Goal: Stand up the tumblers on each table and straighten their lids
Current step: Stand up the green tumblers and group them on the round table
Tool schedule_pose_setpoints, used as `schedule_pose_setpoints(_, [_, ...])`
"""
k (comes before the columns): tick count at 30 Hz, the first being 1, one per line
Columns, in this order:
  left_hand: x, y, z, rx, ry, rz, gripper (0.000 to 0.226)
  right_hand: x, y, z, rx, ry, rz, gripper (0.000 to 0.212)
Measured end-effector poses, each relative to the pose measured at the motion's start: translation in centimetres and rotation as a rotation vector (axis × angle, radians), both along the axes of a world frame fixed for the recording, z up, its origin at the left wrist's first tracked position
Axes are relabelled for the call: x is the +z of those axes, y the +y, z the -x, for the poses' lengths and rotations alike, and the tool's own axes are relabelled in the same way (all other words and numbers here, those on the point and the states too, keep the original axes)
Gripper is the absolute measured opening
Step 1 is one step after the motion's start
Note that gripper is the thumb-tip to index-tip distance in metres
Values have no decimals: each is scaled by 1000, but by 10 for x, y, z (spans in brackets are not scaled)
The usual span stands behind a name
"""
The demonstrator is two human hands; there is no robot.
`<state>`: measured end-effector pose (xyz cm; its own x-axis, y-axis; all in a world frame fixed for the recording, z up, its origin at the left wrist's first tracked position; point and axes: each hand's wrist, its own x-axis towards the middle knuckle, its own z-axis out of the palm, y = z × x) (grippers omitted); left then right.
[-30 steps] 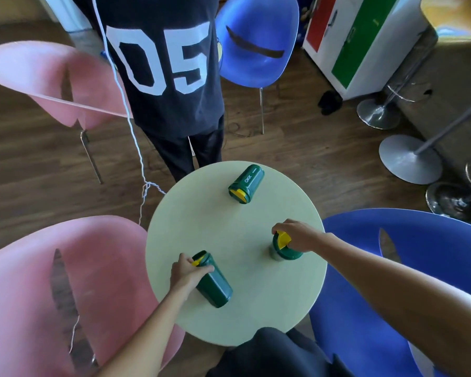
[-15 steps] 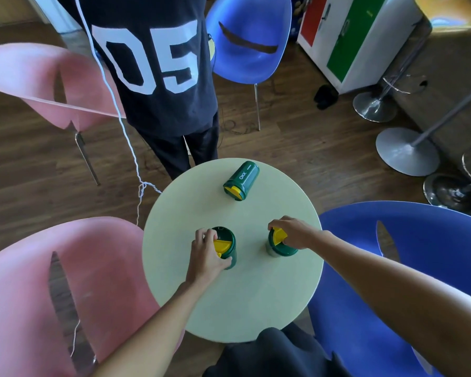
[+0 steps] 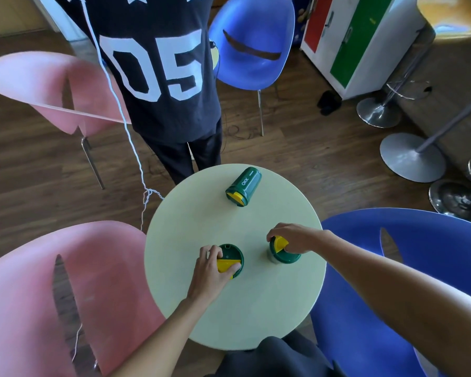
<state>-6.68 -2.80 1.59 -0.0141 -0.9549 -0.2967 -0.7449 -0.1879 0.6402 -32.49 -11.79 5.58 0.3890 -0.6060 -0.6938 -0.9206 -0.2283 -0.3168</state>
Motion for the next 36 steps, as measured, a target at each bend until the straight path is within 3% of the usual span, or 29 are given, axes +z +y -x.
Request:
schedule_pose_setpoints(6, [3,-3,-2,89,18,-65,32,1,10,6,-164,24,49,54])
schedule_pose_setpoints(9, [5,-9,-6,92,69,-150,53,-5,20,3,-373,3,61,49])
schedule_pose_setpoints(11, [4,-11,-8,87,83,-204,63,-7,25,-4,-596,-42,13,44])
schedule_pose_setpoints(13, [3,-13,-8,100,85,-238,59,-8,28,-14,-777,-81,-65,42])
schedule_pose_setpoints(18, [6,-12,-6,159,114,-278,56,-19,39,-32,-1043,-207,-279,47])
schedule_pose_setpoints(22, [1,-13,-6,223,144,-296,71,-27,46,-40,-1127,-307,-350,55])
schedule_pose_setpoints(28, [2,-9,-2,293,166,-279,62,-26,51,-45,-1190,-329,-344,45])
schedule_pose_setpoints(36, [4,-6,1,315,159,-267,56,-25,51,-44,-1169,-297,-345,54])
